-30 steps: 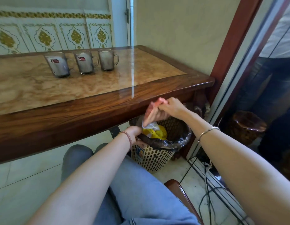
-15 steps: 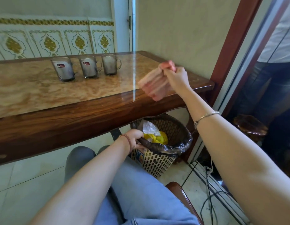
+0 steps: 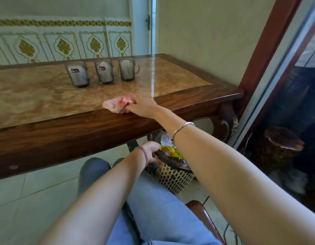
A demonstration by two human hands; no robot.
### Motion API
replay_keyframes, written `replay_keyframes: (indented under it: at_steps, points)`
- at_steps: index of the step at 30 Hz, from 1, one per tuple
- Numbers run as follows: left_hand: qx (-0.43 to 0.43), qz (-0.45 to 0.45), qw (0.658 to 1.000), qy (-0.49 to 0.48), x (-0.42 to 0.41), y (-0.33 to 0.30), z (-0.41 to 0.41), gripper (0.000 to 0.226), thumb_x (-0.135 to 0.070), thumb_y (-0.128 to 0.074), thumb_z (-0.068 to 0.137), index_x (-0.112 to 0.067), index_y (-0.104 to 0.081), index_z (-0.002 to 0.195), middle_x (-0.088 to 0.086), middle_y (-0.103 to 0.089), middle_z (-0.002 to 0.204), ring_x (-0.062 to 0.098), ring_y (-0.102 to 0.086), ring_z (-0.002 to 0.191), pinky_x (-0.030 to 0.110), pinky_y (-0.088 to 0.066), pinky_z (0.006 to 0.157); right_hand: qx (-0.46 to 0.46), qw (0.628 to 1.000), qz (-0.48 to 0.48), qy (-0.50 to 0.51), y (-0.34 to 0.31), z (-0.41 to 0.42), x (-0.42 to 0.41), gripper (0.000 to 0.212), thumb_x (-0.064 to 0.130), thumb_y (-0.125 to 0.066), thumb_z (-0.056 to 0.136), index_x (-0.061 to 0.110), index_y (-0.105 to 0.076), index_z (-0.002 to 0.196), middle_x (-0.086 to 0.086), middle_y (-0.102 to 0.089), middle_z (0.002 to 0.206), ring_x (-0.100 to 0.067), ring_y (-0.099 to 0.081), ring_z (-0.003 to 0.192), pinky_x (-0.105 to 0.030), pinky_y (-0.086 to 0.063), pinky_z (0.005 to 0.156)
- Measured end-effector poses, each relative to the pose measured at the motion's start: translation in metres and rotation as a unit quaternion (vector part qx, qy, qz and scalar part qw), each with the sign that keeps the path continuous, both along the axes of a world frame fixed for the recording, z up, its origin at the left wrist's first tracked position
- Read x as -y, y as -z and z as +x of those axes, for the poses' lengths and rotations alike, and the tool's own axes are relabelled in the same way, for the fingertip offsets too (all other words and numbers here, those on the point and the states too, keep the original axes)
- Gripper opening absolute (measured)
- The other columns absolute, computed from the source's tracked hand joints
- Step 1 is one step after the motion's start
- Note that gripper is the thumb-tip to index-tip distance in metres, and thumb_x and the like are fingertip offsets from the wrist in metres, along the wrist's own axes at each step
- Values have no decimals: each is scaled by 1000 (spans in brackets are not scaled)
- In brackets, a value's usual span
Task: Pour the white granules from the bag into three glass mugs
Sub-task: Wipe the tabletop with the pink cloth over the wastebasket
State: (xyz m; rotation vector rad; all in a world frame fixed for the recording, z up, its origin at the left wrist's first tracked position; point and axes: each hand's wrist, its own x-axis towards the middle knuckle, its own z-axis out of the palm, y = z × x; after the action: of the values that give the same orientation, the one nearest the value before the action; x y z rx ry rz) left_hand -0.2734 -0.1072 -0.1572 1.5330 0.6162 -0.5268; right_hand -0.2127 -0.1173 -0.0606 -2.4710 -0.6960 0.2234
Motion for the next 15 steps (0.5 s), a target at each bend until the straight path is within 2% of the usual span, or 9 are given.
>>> replay_keyframes:
  at_steps: [1,3,6,9,10,11,12,13,15]
  points:
    - [-3,2,1000,2,-1,0,1,16,1,-41,98,0,-42,113,17,-50,91,38,-58,115,52,-47,96,28,999,-33,8,2,0,0,49,40,-55,87,25,-56,133,-6,-53,142,-28,-45,132,-40,-32,111]
    - [-7,12,1000,6,-2,2,4,22,1,-42,97,1,-42,119,21,-49,103,40,-59,113,50,-49,94,26,999,-23,28,4,2,3,45,40,-54,86,23,-61,127,-7,-57,136,-30,-48,128,-36,-38,104]
    - [-7,13,1000,5,-1,3,5,23,2,-42,97,1,-40,120,19,-47,93,41,-59,113,49,-49,94,6,998,41,57,10,10,10,57,51,-46,64,22,-70,107,-8,-70,113,-30,-59,112,-39,-46,99]
    - [-17,3,1000,3,0,3,4,6,3,-40,97,5,-44,101,19,-44,94,43,-55,116,48,-45,100,-16,992,85,87,15,19,27,45,51,-47,56,22,-70,81,-10,-72,96,-30,-65,98,-45,-51,93]
    - [-18,0,1000,4,-1,3,4,6,3,-40,97,4,-45,94,18,-44,95,44,-54,117,49,-44,101,-18,990,100,98,16,19,34,38,47,-50,58,21,-69,77,-11,-72,94,-30,-66,95,-46,-52,91]
    - [-17,-1,1000,8,1,4,4,6,4,-39,97,4,-45,95,17,-44,94,44,-54,117,49,-43,101,-11,988,110,110,15,17,42,28,42,-52,64,20,-68,73,-13,-72,93,-31,-66,94,-46,-52,90]
    - [-12,-6,1000,9,2,4,4,8,3,-39,97,4,-43,104,16,-43,93,44,-53,117,50,-44,101,-4,985,119,123,14,15,49,19,35,-54,70,19,-66,70,-14,-71,93,-32,-65,94,-44,-52,90]
    - [-6,-8,1000,11,2,5,5,19,3,-38,98,4,-39,117,15,-42,91,44,-54,117,51,-44,100,1,982,130,139,13,13,58,14,29,-55,75,20,-63,67,-15,-70,93,-31,-64,94,-41,-51,88]
    - [4,-10,1000,16,5,6,5,34,3,-38,98,3,-31,131,13,-37,88,43,-54,118,52,-45,99,14,973,161,167,15,13,77,23,19,-56,83,20,-56,60,-12,-65,85,-25,-58,88,-32,-45,78]
